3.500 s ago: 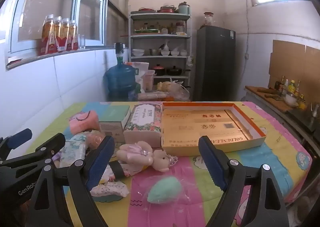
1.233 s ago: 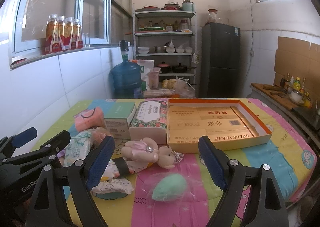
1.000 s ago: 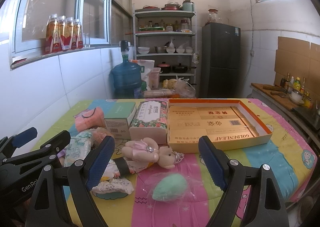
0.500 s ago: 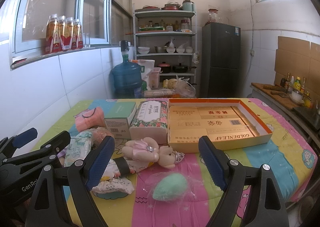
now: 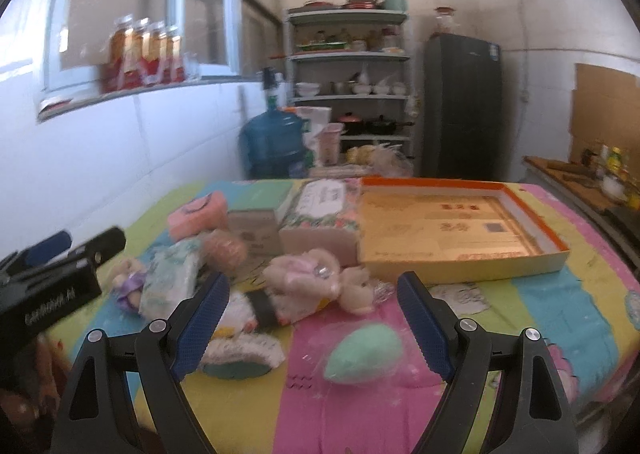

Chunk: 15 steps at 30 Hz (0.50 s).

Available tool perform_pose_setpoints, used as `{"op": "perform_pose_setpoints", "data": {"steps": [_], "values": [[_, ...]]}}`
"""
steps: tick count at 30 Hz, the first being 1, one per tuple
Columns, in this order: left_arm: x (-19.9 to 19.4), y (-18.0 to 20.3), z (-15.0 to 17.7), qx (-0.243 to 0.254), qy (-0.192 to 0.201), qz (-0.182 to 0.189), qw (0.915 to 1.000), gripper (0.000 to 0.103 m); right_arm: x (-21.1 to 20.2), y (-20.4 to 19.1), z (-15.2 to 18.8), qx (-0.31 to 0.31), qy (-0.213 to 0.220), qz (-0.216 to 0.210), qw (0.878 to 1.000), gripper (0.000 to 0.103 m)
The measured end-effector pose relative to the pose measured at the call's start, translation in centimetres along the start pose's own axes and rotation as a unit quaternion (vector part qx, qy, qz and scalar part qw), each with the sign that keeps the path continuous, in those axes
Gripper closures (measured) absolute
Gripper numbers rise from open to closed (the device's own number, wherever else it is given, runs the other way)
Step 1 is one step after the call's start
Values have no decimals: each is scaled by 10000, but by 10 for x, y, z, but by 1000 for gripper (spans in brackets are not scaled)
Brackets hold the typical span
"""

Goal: Organize soft objects
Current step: 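Grasp the teddy bear with the left gripper while the right grasps the white cloth scrunchie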

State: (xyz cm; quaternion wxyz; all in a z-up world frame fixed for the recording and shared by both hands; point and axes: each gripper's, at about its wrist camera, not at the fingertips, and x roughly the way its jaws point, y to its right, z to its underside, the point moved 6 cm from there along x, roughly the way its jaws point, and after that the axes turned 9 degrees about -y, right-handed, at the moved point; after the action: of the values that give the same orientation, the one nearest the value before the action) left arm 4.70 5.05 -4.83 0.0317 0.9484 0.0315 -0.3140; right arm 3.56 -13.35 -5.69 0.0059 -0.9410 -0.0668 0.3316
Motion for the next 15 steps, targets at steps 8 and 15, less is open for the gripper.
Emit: {"op": "perform_pose_setpoints", "data": {"steps": [8, 15], "values": [[16, -28, 29, -91, -272, -34, 9996, 18, 22, -45, 27, -791, -320, -651, 9942, 16], [29, -46, 39, -178, -376, -29, 9991, 18, 59, -50, 38, -917, -831, -796, 9891, 17]]}}
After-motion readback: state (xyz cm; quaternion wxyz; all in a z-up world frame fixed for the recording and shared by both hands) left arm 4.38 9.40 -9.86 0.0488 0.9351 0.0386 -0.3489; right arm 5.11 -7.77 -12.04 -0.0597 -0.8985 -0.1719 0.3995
